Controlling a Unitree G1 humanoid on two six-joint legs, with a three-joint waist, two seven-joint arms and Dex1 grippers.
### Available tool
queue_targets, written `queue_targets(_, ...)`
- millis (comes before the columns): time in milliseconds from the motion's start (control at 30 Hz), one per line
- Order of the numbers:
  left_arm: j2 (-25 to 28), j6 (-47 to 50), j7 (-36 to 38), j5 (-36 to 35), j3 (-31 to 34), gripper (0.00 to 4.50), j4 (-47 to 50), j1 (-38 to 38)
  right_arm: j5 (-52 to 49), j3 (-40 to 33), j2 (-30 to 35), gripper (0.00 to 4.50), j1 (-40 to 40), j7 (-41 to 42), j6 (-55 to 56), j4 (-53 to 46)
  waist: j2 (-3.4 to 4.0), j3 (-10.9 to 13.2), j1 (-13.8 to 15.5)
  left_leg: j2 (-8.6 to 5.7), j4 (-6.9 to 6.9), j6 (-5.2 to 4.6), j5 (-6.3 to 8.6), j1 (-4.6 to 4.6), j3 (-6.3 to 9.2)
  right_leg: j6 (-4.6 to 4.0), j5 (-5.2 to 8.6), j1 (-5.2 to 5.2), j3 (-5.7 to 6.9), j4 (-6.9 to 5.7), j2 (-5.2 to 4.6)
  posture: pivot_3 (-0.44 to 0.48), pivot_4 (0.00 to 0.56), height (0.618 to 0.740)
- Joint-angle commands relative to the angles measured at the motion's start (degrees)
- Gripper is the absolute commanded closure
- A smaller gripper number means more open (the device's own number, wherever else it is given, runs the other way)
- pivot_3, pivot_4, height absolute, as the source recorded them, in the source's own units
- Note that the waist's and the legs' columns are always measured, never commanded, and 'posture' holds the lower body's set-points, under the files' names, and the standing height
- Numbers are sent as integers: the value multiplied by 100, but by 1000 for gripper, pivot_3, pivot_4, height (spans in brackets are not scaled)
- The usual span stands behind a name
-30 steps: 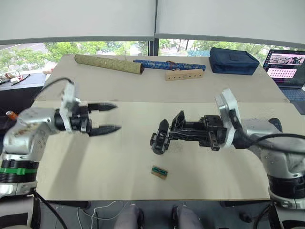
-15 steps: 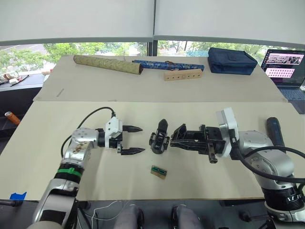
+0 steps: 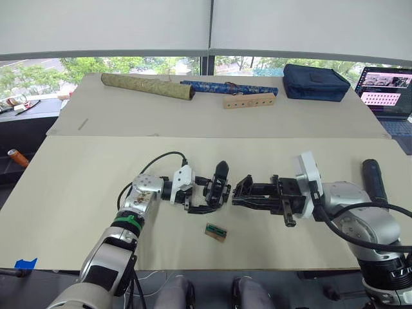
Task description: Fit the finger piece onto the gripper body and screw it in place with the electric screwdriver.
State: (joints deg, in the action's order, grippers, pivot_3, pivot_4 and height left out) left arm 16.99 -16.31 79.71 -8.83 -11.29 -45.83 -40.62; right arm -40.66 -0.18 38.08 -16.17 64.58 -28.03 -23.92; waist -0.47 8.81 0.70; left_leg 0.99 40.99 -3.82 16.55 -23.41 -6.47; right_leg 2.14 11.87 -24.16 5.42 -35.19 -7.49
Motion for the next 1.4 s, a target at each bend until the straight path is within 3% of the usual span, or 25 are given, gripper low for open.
queue_targets(33,-117,-95,22,112,-70,0,-42,-82,-46,-93,67,4109,63,-56,46,-298,0,0,11,0,0,0,0,1,0,0,0,1,0,1,0,0,150,740)
queue_targets(67,-131,-93,28,123,-64,0,-52,-84,-43,-95,69,4109,77,-70,50,-308,0,0,14,0,3,-1,0,1,2,0,0,2,0,3,-1,0,150,740)
queue_targets(133,-125,-161,32,181,-65,540,-112,-85,-29,-97,54,4109,106,-109,75,-322,0,0,13,0,10,-6,3,1,2,0,0,2,-1,3,-5,0,150,740)
queue_targets(267,-101,-352,71,323,-127,2203,-235,-66,158,-18,-108,4109,29,-236,307,-295,0,-1,5,4,20,-11,6,1,1,0,0,2,-2,4,-8,0,150,740)
queue_targets(833,-96,96,-456,470,-167,2191,81,273,1796,1021,-1046,4109,-507,-658,1424,869,3,-4,0,4,57,-23,14,3,3,2,0,12,-3,-18,-15,0,150,740)
queue_targets(1400,-2,505,-534,553,-323,2191,309,394,2324,1336,-1243,4109,-742,-602,1602,1476,4,-5,-2,5,60,-22,14,5,2,3,0,11,-3,-58,-14,0,150,740)
